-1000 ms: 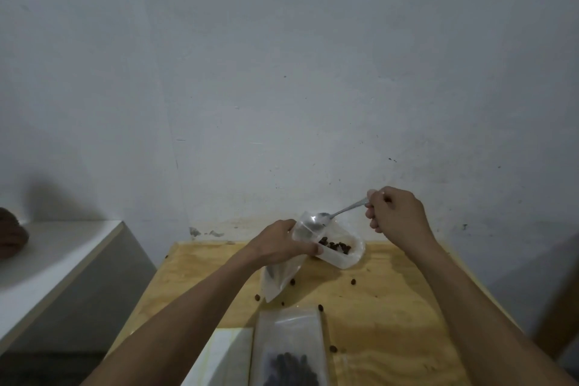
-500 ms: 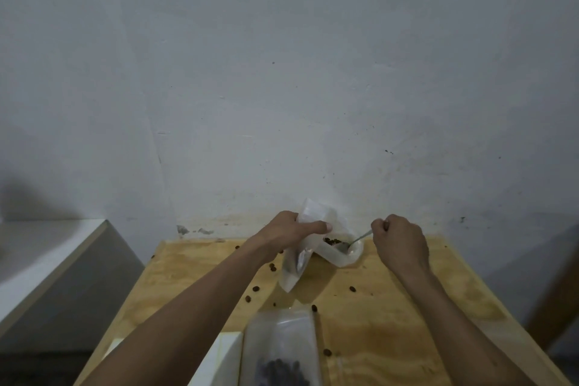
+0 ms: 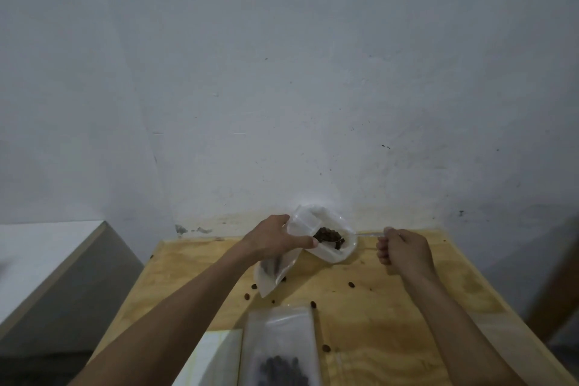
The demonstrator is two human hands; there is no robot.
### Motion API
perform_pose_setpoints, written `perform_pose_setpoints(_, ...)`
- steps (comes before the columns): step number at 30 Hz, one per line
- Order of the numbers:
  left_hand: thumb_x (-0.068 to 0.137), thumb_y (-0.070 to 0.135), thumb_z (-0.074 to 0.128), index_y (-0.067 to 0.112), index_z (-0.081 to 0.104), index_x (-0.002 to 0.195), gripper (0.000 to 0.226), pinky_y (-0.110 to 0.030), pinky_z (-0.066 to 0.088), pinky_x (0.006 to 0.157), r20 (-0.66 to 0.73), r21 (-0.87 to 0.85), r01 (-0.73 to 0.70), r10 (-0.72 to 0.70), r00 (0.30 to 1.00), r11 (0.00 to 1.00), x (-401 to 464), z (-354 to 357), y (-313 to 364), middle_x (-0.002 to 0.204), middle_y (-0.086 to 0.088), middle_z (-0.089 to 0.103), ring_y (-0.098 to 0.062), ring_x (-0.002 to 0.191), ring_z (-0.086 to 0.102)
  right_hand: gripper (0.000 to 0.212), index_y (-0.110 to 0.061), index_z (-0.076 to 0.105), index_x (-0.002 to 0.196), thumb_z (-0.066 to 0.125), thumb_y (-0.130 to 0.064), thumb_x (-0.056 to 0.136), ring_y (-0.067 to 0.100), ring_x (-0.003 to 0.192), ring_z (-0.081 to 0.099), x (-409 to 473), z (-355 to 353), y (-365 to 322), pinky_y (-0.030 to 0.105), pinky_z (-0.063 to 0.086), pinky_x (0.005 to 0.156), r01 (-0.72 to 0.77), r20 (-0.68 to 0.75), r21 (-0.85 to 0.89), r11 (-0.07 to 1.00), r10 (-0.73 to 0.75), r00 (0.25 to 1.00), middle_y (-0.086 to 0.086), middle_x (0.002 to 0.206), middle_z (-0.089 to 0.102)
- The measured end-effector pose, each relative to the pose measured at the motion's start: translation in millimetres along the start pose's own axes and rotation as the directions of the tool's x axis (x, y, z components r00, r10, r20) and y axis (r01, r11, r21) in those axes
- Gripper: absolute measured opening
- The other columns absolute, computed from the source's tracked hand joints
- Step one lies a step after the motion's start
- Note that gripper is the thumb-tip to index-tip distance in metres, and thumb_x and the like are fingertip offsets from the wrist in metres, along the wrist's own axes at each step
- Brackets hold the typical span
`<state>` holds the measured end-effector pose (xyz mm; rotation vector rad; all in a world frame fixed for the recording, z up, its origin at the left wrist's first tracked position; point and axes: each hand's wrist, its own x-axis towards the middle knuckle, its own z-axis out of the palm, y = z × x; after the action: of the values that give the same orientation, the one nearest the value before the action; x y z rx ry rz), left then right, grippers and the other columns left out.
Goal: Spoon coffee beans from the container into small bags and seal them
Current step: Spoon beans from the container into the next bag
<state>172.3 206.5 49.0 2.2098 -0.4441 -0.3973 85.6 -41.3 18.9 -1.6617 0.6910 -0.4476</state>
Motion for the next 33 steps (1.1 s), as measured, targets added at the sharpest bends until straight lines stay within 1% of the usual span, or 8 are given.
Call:
perform_pose_setpoints(8,0.059,0.073,0.081,0.028,0.068,0.117,0.075,-0.045,0.057,0.095,-0.061,0.051,0.011,-0.008,0.998,0.999,-17.9,-12.2,-2.9,0.111,0.007,0.073,-0.015,0.102,0.069,0.030,-0.001,0.069,0.078,0.056,-0.016,0.101,0.024,0.060,0.061,-11.4,-15.5,-51.8,0.037,0.052,0.063,0.111,0.042,0.057,0.992,-0.114,0.993,0.012,0.071,0.068)
perform_pose_setpoints(12,0.063,0.069,0.082,0.026,0.068,0.110,0.065,-0.039,0.057,0.091,-0.089,0.080,0.007,0.000,0.996,0.997,-26.0,-16.7,-0.2,0.106,0.006,0.073,-0.013,0.098,0.068,0.032,0.000,0.071,0.080,0.057,-0.020,0.100,0.020,0.057,0.063,-23.4,-13.7,-82.3,0.036,0.055,0.063,0.204,0.083,0.020,0.979,-0.205,0.975,0.009,0.068,0.070)
perform_pose_setpoints(14,0.069,0.064,0.082,0.024,0.067,0.107,0.058,-0.033,0.055,0.083,-0.093,0.116,0.002,0.009,0.996,0.993,-28.8,-16.7,3.6,0.104,0.005,0.071,-0.013,0.095,0.067,0.033,-0.001,0.071,0.080,0.056,-0.021,0.101,0.018,0.056,0.063,-33.0,-9.8,-94.9,0.030,0.055,0.059,0.274,0.116,-0.040,0.961,-0.268,0.956,0.008,0.070,0.071)
perform_pose_setpoints(19,0.074,0.063,0.080,0.019,0.063,0.119,0.066,-0.037,0.053,0.089,-0.110,0.178,-0.022,0.042,0.993,0.984,-32.7,-12.9,9.2,0.114,0.002,0.066,-0.019,0.102,0.064,0.035,-0.005,0.069,0.080,0.054,-0.027,0.103,0.007,0.050,0.064,-54.4,2.4,-110.7,0.026,0.057,0.059,0.502,0.212,-0.196,0.842,-0.464,0.860,0.004,0.070,0.072)
perform_pose_setpoints(22,0.077,0.057,0.082,0.018,0.062,0.119,0.061,-0.033,0.052,0.083,-0.142,0.135,-0.029,0.049,0.989,0.990,-35.9,-12.5,10.9,0.113,0.001,0.065,-0.018,0.102,0.063,0.036,-0.006,0.068,0.081,0.053,-0.028,0.104,0.002,0.050,0.064,-57.7,2.9,-113.1,0.029,0.058,0.060,0.566,0.156,-0.218,0.795,-0.544,0.825,0.003,0.070,0.072)
perform_pose_setpoints(25,0.076,0.057,0.083,0.022,0.058,0.104,0.052,-0.026,0.045,0.067,-0.215,0.052,-0.021,0.031,0.976,0.998,-37.4,-14.7,10.6,0.099,0.007,0.063,-0.011,0.089,0.060,0.036,-0.007,0.067,0.081,0.051,-0.028,0.105,0.010,0.055,0.068,-50.1,-4.0,-106.8,0.031,0.058,0.061,0.549,0.035,-0.239,0.801,-0.558,0.829,0.002,0.071,0.072)
perform_pose_setpoints(30,0.075,0.065,0.080,0.011,0.056,0.121,0.075,-0.027,0.040,0.067,-0.308,-0.141,-0.019,-0.026,0.951,0.990,-35.9,-18.1,11.7,0.107,0.005,0.059,-0.012,0.095,0.057,0.043,0.000,0.068,0.084,0.048,-0.030,0.106,0.016,0.064,0.070,-31.7,-5.0,-57.7,0.042,0.061,0.069,0.385,0.018,-0.341,0.858,-0.403,0.915,0.006,0.074,0.074)
perform_pose_setpoints(33,0.074,0.066,0.080,0.010,0.053,0.132,0.085,-0.029,0.042,0.071,-0.314,-0.259,-0.040,-0.045,0.948,0.965,-33.9,-17.7,13.8,0.120,0.003,0.059,-0.018,0.110,0.058,0.046,0.005,0.071,0.086,0.050,-0.031,0.105,0.017,0.063,0.070,-25.8,0.3,-24.4,0.045,0.062,0.069,0.297,0.062,-0.399,0.867,-0.298,0.953,0.009,0.071,0.074)
